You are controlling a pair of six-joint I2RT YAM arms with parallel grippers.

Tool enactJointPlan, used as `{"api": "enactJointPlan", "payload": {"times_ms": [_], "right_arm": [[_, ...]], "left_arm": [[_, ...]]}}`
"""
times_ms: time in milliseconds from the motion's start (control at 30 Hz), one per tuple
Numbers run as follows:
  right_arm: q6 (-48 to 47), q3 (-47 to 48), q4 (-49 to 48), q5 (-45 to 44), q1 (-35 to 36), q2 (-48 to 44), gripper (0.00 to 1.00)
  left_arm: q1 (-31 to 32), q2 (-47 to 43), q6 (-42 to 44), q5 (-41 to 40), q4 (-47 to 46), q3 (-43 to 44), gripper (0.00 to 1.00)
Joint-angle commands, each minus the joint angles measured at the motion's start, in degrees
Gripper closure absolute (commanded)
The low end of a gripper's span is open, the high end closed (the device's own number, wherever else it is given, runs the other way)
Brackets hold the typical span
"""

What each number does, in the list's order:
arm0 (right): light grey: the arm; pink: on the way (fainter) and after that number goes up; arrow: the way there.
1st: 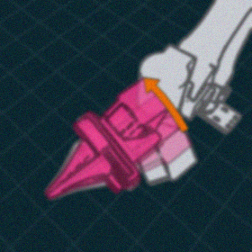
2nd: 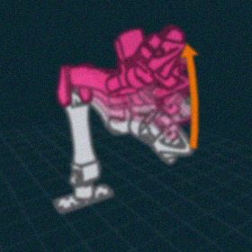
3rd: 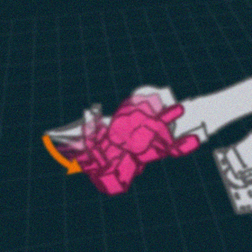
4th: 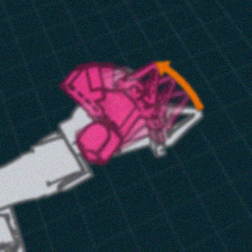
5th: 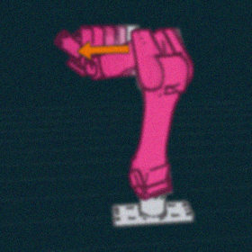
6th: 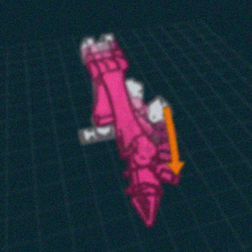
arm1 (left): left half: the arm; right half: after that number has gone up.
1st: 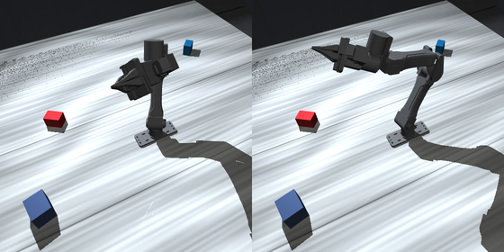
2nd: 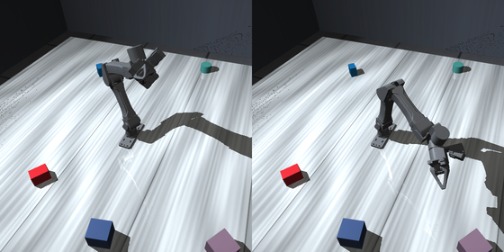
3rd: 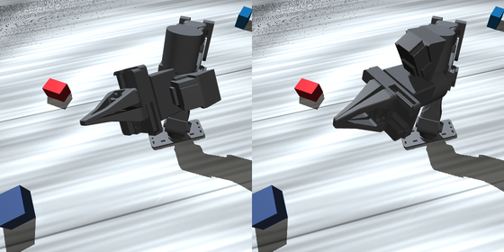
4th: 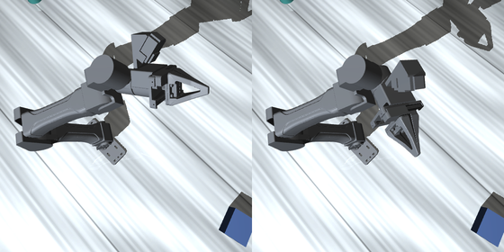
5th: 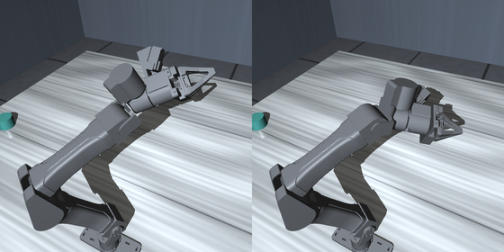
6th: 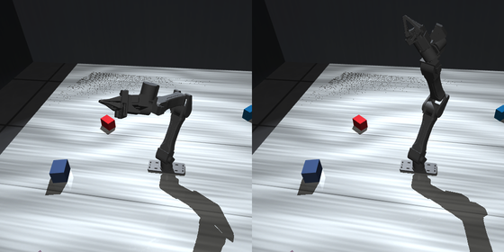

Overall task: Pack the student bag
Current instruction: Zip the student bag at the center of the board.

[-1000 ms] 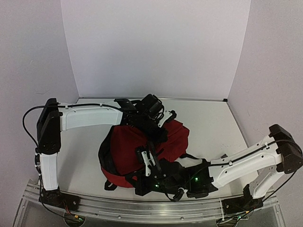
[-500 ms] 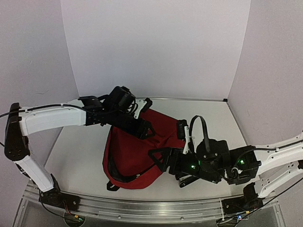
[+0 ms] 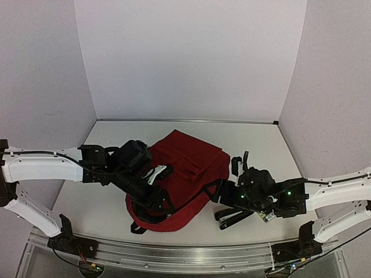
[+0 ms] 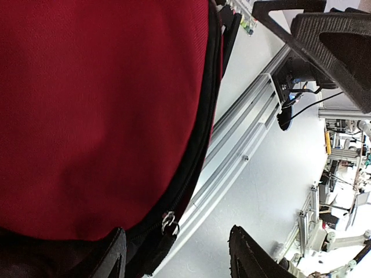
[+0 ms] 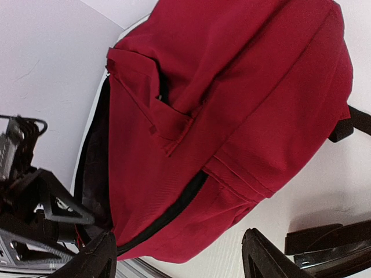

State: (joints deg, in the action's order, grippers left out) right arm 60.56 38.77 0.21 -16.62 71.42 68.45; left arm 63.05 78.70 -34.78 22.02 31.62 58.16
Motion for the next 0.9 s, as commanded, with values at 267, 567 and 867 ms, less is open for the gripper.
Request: {"api": "enactJointPlan", "payload": {"times_ms": [267, 567, 867], "right_arm": [[4.21, 1.35, -4.96, 5.31, -0.43, 5.74, 0.23], [4.59, 2.04, -7.87, 7.36, -0.39, 9.11, 0.23], [4.86, 1.8, -8.81, 7.92, -0.4, 9.08, 0.22]], "left_arm": [[1.81, -2.71, -6.97, 6.39, -0.66, -4.56, 0.46], [1.9, -1.84, -6.53, 5.04, 1.97, -5.19, 0.46], [1.99, 0.54, -5.77, 4.77, 2.57, -5.79, 0.46]]}}
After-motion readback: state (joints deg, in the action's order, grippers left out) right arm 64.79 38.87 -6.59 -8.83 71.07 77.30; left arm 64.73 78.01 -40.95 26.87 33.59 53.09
